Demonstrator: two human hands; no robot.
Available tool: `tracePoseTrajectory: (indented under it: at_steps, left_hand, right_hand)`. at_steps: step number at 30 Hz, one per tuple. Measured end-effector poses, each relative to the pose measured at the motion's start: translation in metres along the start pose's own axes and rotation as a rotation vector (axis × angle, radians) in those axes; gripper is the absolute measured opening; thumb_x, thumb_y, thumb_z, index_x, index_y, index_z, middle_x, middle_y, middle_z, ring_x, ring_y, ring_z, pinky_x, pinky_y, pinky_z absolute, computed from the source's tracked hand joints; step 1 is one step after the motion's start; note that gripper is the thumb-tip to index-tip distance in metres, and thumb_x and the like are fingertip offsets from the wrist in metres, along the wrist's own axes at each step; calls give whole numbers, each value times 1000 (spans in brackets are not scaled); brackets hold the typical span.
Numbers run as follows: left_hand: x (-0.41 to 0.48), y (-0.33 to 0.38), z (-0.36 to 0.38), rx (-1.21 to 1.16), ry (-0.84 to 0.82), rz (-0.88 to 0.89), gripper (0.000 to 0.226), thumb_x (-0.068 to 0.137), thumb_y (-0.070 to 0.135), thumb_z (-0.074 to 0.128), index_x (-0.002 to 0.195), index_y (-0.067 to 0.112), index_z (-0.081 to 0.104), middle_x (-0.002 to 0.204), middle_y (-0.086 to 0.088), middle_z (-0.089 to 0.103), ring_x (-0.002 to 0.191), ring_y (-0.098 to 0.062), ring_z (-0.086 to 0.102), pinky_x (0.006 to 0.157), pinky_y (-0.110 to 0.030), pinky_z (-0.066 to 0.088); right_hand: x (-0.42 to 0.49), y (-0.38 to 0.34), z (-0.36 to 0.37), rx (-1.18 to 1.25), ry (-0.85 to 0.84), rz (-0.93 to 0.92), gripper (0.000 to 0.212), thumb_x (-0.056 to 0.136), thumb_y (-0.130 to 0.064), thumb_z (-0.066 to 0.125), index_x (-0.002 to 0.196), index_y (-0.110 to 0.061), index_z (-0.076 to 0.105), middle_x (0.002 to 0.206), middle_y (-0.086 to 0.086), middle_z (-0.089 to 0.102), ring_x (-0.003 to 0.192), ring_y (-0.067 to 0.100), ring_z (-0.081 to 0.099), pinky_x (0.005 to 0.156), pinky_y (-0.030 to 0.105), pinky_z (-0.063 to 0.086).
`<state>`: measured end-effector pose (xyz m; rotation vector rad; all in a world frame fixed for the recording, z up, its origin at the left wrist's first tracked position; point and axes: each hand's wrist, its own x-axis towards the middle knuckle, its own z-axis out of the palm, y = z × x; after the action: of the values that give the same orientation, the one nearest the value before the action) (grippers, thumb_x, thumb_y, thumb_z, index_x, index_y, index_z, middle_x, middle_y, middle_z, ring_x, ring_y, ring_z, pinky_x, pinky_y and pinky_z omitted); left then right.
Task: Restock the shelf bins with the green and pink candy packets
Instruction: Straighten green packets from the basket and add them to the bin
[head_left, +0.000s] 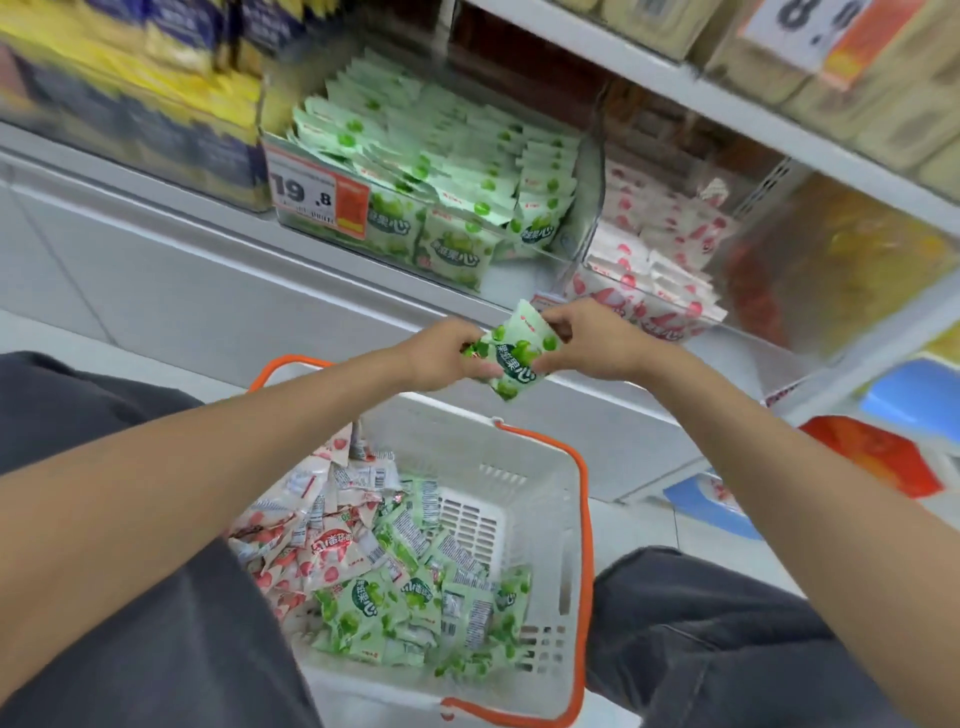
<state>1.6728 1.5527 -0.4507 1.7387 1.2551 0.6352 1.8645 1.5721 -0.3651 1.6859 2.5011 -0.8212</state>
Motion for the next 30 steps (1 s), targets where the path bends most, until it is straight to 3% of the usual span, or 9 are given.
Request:
tracePoseTrajectory:
  at_steps: [3, 6, 12, 16, 20, 22, 24, 26, 30]
  left_hand:
    - [10, 31, -25, 119, 367, 195, 45, 82, 36, 76, 121, 17, 62, 99, 12, 60, 92, -6, 57, 80, -24, 44]
    - [20, 44, -64, 593, 667, 349, 58, 91, 46, 62, 139, 17, 47, 136, 0, 52, 127, -20, 46, 103, -36, 34]
    - [37, 14, -90, 1045, 403, 96, 73, 97, 60, 15, 155, 16, 19, 160, -3, 25, 147, -22, 22, 119, -47, 12]
    - [41, 18, -87, 1059, 418, 46, 74, 97, 60, 16, 155, 15, 15, 161, -3, 21, 149, -21, 18, 120, -49, 9]
    - [46, 18, -80, 1067, 437, -6, 73, 98, 60, 19, 154, 15, 17, 161, -3, 22, 148, -23, 19, 120, -52, 8]
    - [46, 17, -79, 1069, 448, 0, 72, 98, 60, 21, 154, 14, 19, 160, -4, 24, 147, -23, 20, 119, -52, 9]
    - [46, 16, -79, 1067, 460, 14, 72, 98, 59, 22, 153, 13, 21, 160, -5, 25, 147, -24, 21, 119, -53, 10]
    - [47, 14, -79, 1065, 465, 16, 73, 98, 60, 23, 153, 13, 21, 159, -6, 26, 147, -25, 21, 119, -54, 10]
    - [48, 13, -78, 1061, 471, 13, 74, 98, 60, 23, 154, 13, 19, 160, -6, 24, 147, -25, 20, 119, -54, 9]
  right_hand:
    - [5, -13, -48, -43, 212, -37, 15, 77, -15, 79, 84, -7, 69, 79, 12, 69, 67, 23, 59, 64, 36, 46]
    - [13, -24, -90, -1, 393, -97, 18, 79, -14, 77, 93, -4, 70, 91, 16, 72, 84, 32, 67, 77, 45, 53]
    - [45, -42, -121, -271, 484, -145, 14, 84, -15, 68, 95, -6, 67, 90, 11, 68, 81, 24, 60, 70, 36, 47]
    - [66, -43, -133, -536, 358, -114, 18, 83, -12, 69, 81, 1, 57, 75, 11, 53, 72, 26, 47, 58, 34, 31]
    - [85, -39, -125, -619, 262, -68, 27, 84, -12, 69, 69, -6, 47, 67, 5, 45, 66, 24, 44, 53, 33, 32]
    - [96, -38, -119, -638, 271, -80, 11, 84, -9, 67, 89, -2, 61, 88, 13, 61, 79, 29, 55, 62, 31, 40]
    - [105, -37, -110, -659, 242, -60, 26, 86, -6, 65, 111, 1, 61, 109, 17, 62, 100, 34, 59, 73, 33, 44]
    - [113, -33, -98, -693, 200, -44, 27, 86, -5, 64, 112, 3, 61, 111, 18, 63, 102, 35, 60, 81, 39, 51]
    - [122, -29, -82, -750, 171, 15, 11, 87, -1, 59, 98, -2, 59, 96, 14, 61, 81, 32, 58, 61, 35, 44]
